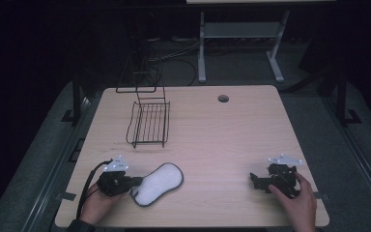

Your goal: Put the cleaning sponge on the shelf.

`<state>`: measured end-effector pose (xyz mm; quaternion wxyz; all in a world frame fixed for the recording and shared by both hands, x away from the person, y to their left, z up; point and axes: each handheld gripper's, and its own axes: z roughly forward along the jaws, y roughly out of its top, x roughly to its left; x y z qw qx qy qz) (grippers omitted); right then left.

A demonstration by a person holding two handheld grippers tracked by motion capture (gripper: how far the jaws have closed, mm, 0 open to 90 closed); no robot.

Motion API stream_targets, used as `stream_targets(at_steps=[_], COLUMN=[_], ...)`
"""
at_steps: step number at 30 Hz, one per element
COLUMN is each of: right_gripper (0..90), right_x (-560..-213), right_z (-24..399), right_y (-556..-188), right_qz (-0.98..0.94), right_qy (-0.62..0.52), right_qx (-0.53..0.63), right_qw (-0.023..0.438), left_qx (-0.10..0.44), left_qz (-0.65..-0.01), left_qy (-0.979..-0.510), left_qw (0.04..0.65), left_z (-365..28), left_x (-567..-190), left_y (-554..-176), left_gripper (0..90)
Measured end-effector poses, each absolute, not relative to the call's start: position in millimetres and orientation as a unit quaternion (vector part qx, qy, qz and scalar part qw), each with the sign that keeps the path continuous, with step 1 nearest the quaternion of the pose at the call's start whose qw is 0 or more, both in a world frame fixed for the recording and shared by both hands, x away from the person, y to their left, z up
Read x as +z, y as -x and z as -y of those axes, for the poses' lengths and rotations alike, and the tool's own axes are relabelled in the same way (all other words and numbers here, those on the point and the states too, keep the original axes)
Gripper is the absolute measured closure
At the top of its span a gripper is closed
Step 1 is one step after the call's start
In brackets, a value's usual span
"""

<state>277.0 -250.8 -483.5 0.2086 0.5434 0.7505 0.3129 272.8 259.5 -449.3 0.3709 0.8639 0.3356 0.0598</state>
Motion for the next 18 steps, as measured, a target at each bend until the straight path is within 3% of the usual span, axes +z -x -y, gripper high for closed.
stream_targets(at_steps=[5, 10, 16, 18], right_gripper=[0.0, 0.0, 0.0, 0.0], right_x=[-483.5, -483.6, -483.5, -483.6], right_z=[250.9, 250.9, 250.8, 250.9], right_y=[-277.0, -277.0, -276.9, -276.9], right_qz=[-0.751, -0.751, -0.75, -0.751], right_qy=[-0.543, -0.543, -0.543, -0.543], right_qx=[0.313, 0.313, 0.313, 0.313], right_qw=[0.209, 0.209, 0.209, 0.209], left_qx=[0.069, 0.069, 0.066, 0.065], left_qz=[-0.338, -0.344, -0.349, -0.347], left_qy=[-0.862, -0.854, -0.842, -0.842], left_qw=[0.371, 0.384, 0.406, 0.408], left_z=[-259.5, -261.9, -261.8, -260.0], left_x=[-446.6, -442.5, -437.3, -435.9], left_y=[-272.6, -273.2, -275.3, -276.8], left_gripper=[89.6, 83.5, 69.6, 57.1])
